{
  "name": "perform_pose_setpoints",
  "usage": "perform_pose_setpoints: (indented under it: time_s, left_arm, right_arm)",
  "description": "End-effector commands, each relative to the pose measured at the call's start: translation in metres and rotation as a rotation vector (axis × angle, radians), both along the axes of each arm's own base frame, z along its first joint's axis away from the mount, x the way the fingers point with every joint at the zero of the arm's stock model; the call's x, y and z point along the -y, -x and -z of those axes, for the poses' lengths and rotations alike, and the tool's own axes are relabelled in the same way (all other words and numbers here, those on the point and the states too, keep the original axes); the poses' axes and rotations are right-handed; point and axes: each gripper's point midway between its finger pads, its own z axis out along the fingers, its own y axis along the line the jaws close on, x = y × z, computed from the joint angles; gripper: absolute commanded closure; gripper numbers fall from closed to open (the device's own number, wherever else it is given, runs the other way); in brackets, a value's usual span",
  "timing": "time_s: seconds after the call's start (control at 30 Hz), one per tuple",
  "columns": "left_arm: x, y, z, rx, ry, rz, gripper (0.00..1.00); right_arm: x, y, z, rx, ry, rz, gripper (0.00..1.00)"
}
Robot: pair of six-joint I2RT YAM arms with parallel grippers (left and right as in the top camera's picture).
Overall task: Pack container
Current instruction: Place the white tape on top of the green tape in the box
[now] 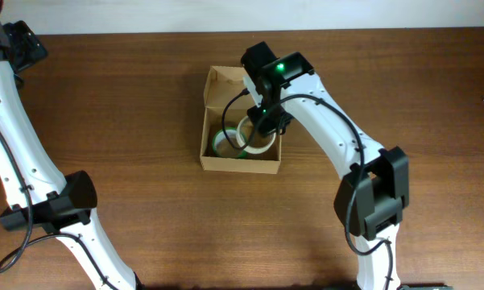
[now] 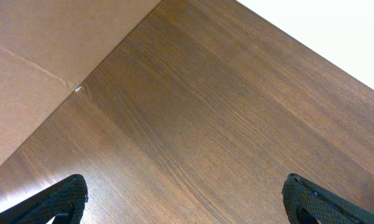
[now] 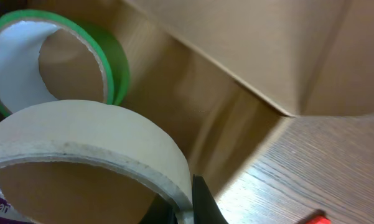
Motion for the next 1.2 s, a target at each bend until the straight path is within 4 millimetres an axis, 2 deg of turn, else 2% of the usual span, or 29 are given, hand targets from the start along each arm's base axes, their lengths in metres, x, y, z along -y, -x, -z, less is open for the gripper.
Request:
perform_pose_setpoints:
  time_s: [0.0, 0.2, 0.5, 0.77, 0.97, 1.17]
  left_arm:
    - [0.000, 0.006, -0.009, 0.011, -0.010, 0.004, 0.00]
    - [0.000, 0.006, -0.009, 0.011, -0.010, 0.004, 0.00]
    - [0.000, 0.006, -0.009, 0.011, -0.010, 0.004, 0.00]
    - [0.000, 0.006, -0.009, 0.011, -0.010, 0.004, 0.00]
    - [0.000, 0.006, -0.009, 0.011, -0.010, 0.004, 0.00]
    - [0.000, 0.006, -0.009, 0.012, -0.010, 0.004, 0.00]
  right_arm:
    - [-0.008, 0.004, 0.012, -0.033, -0.011, -0.025, 0.96]
    - [-0.009, 0.002, 0.023, -0.046, 0.001, -0.040, 0.96]
    - [-0.030, -0.010, 0.021, 0.001, -0.087, -0.057, 0.96]
    - [-0.040, -0.023, 0.021, 0.048, -0.131, -0.024, 0.96]
    - [-0.046, -0.020, 0.029, 0.027, -0.138, -0.028, 0.96]
    - [-0.067, -0.014, 0.037, 0.036, -0.135, -0.075, 0.96]
